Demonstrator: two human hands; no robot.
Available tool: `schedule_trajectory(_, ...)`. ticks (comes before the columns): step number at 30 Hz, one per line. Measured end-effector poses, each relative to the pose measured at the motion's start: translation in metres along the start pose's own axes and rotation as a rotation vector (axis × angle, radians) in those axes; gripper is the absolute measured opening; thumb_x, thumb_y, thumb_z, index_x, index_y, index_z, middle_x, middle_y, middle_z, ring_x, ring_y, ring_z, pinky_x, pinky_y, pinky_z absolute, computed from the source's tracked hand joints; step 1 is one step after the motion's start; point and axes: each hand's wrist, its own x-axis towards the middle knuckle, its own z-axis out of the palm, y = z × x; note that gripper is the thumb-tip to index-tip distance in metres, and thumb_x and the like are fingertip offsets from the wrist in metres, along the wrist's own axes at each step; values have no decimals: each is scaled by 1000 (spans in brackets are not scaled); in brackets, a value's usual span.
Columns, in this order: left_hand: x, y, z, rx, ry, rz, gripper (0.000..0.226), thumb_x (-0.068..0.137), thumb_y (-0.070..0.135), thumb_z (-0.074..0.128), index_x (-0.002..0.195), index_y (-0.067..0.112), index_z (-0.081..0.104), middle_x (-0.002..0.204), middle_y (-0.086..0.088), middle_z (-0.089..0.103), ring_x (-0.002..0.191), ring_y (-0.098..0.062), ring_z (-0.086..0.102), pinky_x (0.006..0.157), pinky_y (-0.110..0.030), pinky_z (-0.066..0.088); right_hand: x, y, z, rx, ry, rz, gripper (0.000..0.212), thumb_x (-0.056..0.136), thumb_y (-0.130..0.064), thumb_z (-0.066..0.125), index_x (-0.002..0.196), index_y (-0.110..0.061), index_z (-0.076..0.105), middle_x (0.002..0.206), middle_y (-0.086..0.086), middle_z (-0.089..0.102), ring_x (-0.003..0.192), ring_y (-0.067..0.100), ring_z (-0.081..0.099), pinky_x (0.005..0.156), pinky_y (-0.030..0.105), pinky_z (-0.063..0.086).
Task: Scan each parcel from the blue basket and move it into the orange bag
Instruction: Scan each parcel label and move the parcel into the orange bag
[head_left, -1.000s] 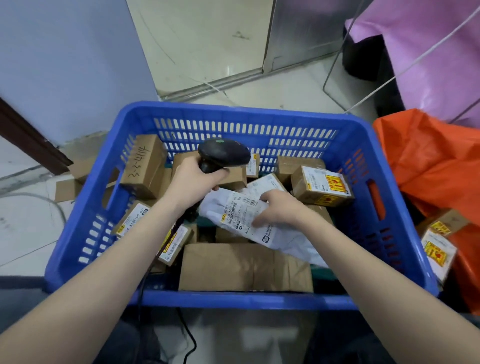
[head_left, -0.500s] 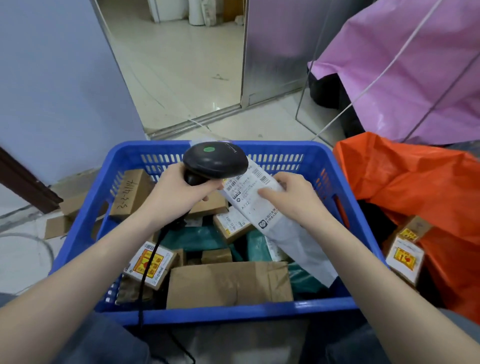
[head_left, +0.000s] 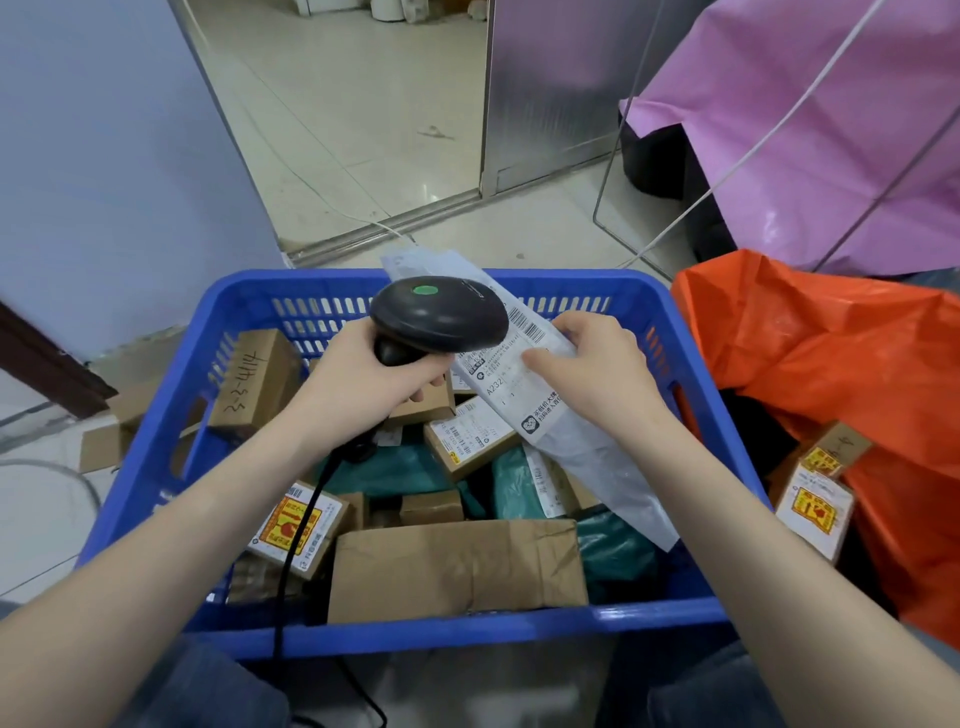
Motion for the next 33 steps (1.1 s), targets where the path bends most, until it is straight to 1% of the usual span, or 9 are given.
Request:
schedule_trajectory(3,-3,-1,2,32,-24,21,15,82,29,70,86,16,68,72,-1,70,57,-1,60,64,-20,51,1,0,1,0,-4,1,2,89,-26,60,90,-24,59,70,-19,49,65,-2,45,66,25,32)
schedule_trajectory(6,-3,-3,3,36,-28,15,16,82,30,70,88,16,68,73,-3,71,59,-3,61,68,-27,54,2,0,2,-9,2,0,7,90,-26,59,96,-23,61,73,-17,50,62,-7,41,60,21,30)
schedule_trajectory(10,-3,-2,5,32,-33,-1,20,81,31,70,87,12,69,75,-9,71,60,-7,62,73,-33,55,2,0,5,-38,21,-15,3,89,-24,58,90,-22,58,70,-14,50,61,-4,42,51,13,26)
schedule_trajectory(15,-4,0,6,58,-46,-13,21,84,28,68,82,8,67,68,-8,68,58,-7,62,69,-27,54,3,0,8,-43,33,-17,5,88,-22,57,88,-17,59,68,-10,50,61,0,45,49,17,28)
schedule_trajectory(20,-6,3,9,56,-68,-28,20,85,26,69,70,15,62,51,7,62,50,1,59,53,-9,46,3,1,9,-64,36,-32,9,88,-21,58,84,-15,54,66,-9,48,60,2,43,49,19,28)
schedule_trajectory(24,-7,4,11,26,-59,-35,21,86,21,68,67,13,62,47,9,62,47,2,57,50,-7,44,4,1,9,-75,46,-44,10,88,-21,58,81,-15,53,66,-9,47,62,7,44,50,21,29)
schedule_trajectory(28,-8,7,10,-107,-38,-49,5,86,19,68,85,14,69,66,5,72,49,2,58,51,-10,47,3,0,7,-52,42,-34,5,87,-23,59,82,-21,57,65,-14,48,63,3,46,53,23,32)
schedule_trajectory(30,-8,5,9,-82,-45,-39,11,84,22,70,92,14,71,78,2,75,51,0,58,55,-15,51,3,0,5,-59,42,-27,4,86,-24,58,83,-22,58,66,-14,49,67,7,47,59,28,32)
schedule_trajectory(33,-10,3,9,-23,-31,-34,17,81,27,72,95,17,72,72,-1,73,56,0,61,61,-17,53,3,5,0,-64,71,-13,6,86,-23,58,84,-18,59,67,-11,52,67,9,48,55,27,31)
